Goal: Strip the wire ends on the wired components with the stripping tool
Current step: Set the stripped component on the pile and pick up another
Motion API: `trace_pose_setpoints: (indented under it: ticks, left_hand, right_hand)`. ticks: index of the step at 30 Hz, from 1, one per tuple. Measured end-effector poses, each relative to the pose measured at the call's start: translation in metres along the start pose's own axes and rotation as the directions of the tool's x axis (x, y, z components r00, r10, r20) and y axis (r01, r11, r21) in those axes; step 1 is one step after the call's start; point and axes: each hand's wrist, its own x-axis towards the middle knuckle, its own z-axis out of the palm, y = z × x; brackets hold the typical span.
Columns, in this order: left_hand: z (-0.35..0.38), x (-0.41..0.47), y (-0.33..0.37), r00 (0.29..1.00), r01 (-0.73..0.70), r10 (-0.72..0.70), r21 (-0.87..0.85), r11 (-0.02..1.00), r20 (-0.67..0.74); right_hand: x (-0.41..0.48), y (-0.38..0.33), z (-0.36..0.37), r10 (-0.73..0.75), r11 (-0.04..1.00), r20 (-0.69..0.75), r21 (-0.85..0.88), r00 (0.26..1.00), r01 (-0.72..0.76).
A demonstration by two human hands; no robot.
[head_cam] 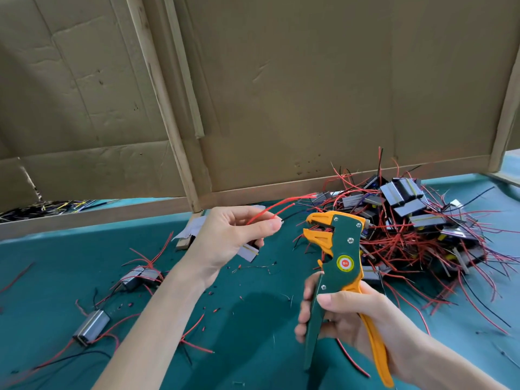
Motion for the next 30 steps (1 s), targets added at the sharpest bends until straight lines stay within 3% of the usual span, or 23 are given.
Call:
trace_pose_setpoints:
  ticks: [18, 24, 28, 30]
  left_hand:
    - [-0.007, -0.001, 0.003, 0.993, 0.026, -0.046, 0.179, 0.984, 0.108]
    - [-0.007, -0.002, 0.003, 0.986, 0.026, -0.056, 0.185, 0.982, 0.156]
    - [-0.004, -0.001, -0.001, 0.975, 0.052, -0.055, 0.020, 0.998, 0.217]
    - [-0.001, -0.002, -0.005, 0.968, 0.073, -0.065, -0.025, 0.997, 0.243]
  right_hand:
    - [-0.008, -0.010, 0.007, 0.028, 0.994, 0.040, -0.107, 0.999, -0.023]
    - [-0.011, -0.010, 0.010, 0.025, 0.982, -0.066, -0.184, 0.998, -0.036]
    - [-0.006, 0.002, 0.004, -0.058, 0.969, -0.260, -0.245, 0.964, -0.008]
    - [-0.004, 0.003, 0.001, -0.044, 0.975, -0.250, -0.223, 0.967, -0.013]
